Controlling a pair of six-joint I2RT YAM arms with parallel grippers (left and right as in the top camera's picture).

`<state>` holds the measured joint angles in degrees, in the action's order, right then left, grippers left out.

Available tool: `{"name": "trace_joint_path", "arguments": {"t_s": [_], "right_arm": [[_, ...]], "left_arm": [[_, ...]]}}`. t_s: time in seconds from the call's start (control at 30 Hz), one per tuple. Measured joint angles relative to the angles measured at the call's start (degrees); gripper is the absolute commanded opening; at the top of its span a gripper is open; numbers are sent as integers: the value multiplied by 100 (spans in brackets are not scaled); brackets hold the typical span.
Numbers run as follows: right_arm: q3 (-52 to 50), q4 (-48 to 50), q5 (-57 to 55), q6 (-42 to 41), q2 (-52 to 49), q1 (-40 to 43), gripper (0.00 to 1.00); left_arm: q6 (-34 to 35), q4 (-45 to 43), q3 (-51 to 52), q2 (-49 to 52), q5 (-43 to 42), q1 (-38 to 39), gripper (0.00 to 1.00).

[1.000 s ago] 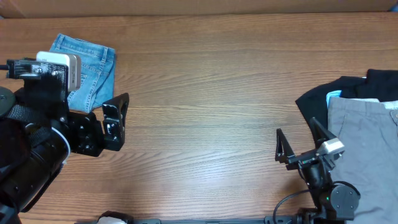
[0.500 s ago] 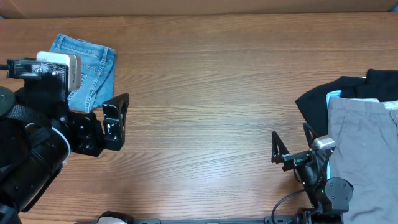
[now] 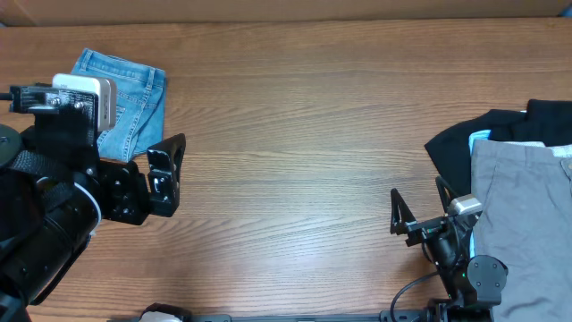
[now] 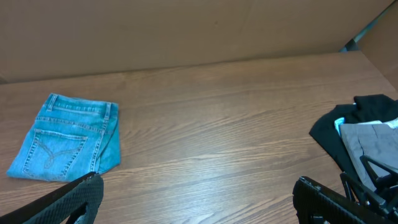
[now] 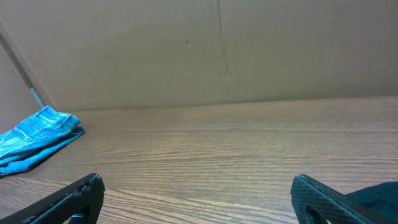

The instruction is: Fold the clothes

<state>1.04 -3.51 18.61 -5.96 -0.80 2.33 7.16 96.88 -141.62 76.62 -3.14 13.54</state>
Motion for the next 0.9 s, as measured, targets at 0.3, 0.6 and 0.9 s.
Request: {"name": "trace_joint_path", "arguments": {"t_s": [0.3, 0.6, 0.9], "right_arm": [[0, 2, 0, 0, 0, 0, 100], [0, 0, 2, -2, 0, 0, 100], [0, 4, 2, -2, 0, 0, 100]], "left_arm": [[0, 0, 0, 0, 0, 0, 100], [-2, -269, 0, 0, 216, 61, 100], [-162, -2155, 675, -334, -317, -446, 100]]}}
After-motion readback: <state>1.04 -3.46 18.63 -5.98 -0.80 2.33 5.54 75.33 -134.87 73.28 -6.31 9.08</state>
